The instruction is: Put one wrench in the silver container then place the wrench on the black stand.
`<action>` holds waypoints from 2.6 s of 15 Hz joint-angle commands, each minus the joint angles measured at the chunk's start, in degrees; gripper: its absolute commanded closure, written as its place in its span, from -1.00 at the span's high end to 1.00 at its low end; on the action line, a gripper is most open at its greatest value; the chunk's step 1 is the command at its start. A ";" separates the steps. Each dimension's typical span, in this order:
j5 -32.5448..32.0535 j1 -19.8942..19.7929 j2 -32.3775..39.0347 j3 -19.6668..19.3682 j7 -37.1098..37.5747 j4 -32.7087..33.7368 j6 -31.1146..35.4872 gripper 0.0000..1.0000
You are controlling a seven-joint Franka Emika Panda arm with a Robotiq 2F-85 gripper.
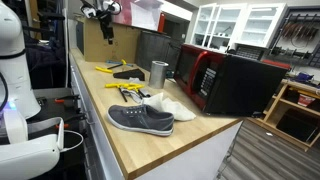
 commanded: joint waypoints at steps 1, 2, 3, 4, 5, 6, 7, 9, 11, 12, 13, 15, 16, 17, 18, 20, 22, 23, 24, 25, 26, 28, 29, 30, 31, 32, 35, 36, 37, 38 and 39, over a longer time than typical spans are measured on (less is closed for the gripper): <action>-0.18 0.14 -0.02 -0.18 0.12 0.11 -0.18 1.00; -0.19 0.14 -0.02 -0.18 0.12 0.10 -0.18 1.00; -0.19 0.14 -0.02 -0.18 0.12 0.10 -0.18 1.00; -0.19 0.14 -0.02 -0.18 0.12 0.10 -0.18 1.00; -0.19 0.14 -0.02 -0.18 0.12 0.10 -0.18 1.00; -0.19 0.14 -0.02 -0.18 0.12 0.10 -0.18 1.00; -0.19 0.14 -0.02 -0.18 0.12 0.10 -0.18 1.00; -0.19 0.14 -0.02 -0.18 0.12 0.10 -0.18 1.00; -0.19 0.14 -0.02 -0.18 0.12 0.10 -0.18 1.00; -0.19 0.14 -0.02 -0.18 0.12 0.10 -0.18 1.00; -0.19 0.14 -0.02 -0.18 0.12 0.10 -0.18 1.00; -0.19 0.14 -0.02 -0.18 0.12 0.10 -0.18 1.00; 0.08 0.38 -0.12 -1.05 -0.81 0.58 -2.17 1.00; -0.41 0.03 -0.54 -1.76 -1.77 0.73 -3.25 1.00; -0.71 -0.34 -0.84 -2.40 -2.42 0.79 -3.83 1.00; -2.10 -1.70 -1.60 -4.16 -3.91 1.50 -6.34 1.00; -3.67 -3.18 -2.23 -6.18 -5.39 2.38 -9.19 1.00; -4.31 -4.11 -2.36 -7.20 -5.98 2.94 -10.93 1.00; -4.79 -4.96 -2.32 -8.08 -6.52 3.25 -11.99 1.00; -5.12 -5.89 -2.35 -8.94 -6.77 3.47 -13.01 1.00; -5.56 -6.82 -2.22 -9.64 -7.32 3.59 -13.54 1.00; -5.67 -8.05 -1.37 -11.08 -8.87 3.83 -14.27 1.00; -5.80 -8.64 -0.83 -11.61 -9.59 3.87 -14.25 1.00; -5.98 -9.18 -0.31 -12.06 -10.22 3.95 -14.07 1.00; -6.40 -9.71 0.44 -12.51 -10.92 4.13 -13.71 1.00; -6.79 -10.14 1.21 -12.88 -11.41 4.29 -13.32 1.00; -8.07 -11.53 4.08 -13.76 -12.39 5.22 -12.30 1.00; -8.30 -11.89 5.28 -14.12 -12.98 5.73 -11.94 1.00; -8.41 -12.15 6.52 -14.43 -13.43 6.19 -11.47 1.00; -8.70 -12.40 7.95 -14.73 -13.84 6.73 -10.79 1.00; -8.82 -12.60 9.29 -14.97 -14.39 7.33 -10.18 1.00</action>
